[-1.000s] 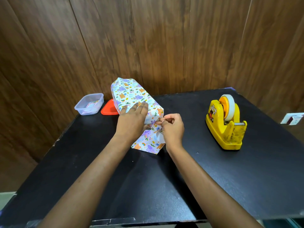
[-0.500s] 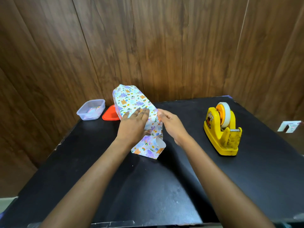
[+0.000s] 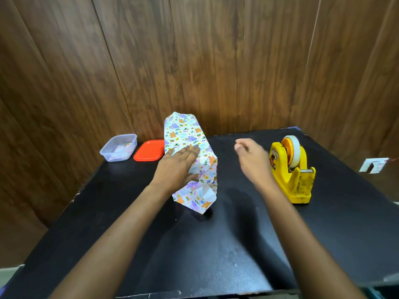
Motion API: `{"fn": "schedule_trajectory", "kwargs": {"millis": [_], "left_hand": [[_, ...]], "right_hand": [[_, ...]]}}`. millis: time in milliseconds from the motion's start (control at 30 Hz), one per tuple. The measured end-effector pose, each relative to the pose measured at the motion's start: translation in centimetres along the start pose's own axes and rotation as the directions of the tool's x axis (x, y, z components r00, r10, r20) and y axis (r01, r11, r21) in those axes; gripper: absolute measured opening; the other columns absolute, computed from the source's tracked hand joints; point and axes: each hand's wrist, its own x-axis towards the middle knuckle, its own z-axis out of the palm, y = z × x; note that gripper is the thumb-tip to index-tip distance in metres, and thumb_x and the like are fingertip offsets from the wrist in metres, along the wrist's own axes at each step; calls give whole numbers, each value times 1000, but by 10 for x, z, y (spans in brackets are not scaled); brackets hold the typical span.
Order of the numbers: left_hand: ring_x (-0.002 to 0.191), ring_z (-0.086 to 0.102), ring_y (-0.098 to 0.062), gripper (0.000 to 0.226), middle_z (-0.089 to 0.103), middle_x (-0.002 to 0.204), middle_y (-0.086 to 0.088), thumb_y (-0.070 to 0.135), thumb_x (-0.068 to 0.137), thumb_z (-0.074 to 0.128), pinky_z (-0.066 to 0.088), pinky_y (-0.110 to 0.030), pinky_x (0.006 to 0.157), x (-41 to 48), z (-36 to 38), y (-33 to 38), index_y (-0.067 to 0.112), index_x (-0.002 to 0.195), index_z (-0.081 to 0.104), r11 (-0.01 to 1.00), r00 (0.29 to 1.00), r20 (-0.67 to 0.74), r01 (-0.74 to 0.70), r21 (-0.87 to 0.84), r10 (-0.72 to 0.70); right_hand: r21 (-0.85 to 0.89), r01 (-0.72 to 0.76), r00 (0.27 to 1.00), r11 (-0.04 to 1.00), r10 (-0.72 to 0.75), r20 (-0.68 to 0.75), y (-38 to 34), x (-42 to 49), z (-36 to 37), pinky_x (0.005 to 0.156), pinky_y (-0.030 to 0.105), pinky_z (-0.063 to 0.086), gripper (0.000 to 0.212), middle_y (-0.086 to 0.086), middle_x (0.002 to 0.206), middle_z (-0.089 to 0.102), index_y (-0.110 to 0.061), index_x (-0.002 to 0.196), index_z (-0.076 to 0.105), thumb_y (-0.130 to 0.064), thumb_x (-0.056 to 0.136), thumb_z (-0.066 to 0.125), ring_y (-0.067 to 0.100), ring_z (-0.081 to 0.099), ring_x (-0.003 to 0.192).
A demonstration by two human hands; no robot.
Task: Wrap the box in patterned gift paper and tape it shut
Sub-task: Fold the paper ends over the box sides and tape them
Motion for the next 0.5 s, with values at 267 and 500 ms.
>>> {"fn": "schedule_trajectory", "kwargs": {"millis": [267, 500], "left_hand": [[144, 18, -13, 84, 20, 156, 5, 51, 84, 58, 17, -36, 115, -2, -2, 0, 21, 150, 15, 1000, 1000, -9, -5, -18, 5], [143, 20, -14, 85, 25, 154, 4, 51, 82, 62, 20, -38, 114, -4, -1, 1, 20, 149, 20, 999, 1000, -14, 3, -41, -3]], "right_hand": [[-475, -462, 884, 749, 433, -175, 59, 8, -105, 105, 48, 25, 49, 19, 130, 48, -2, 117, 57, -43, 97, 41, 36, 35, 125], [99, -562, 825, 821, 565, -2, 54, 10, -113, 88, 35, 36, 41, 18, 133, 50, 5, 121, 55, -13, 86, 66, 31, 45, 125]]}}
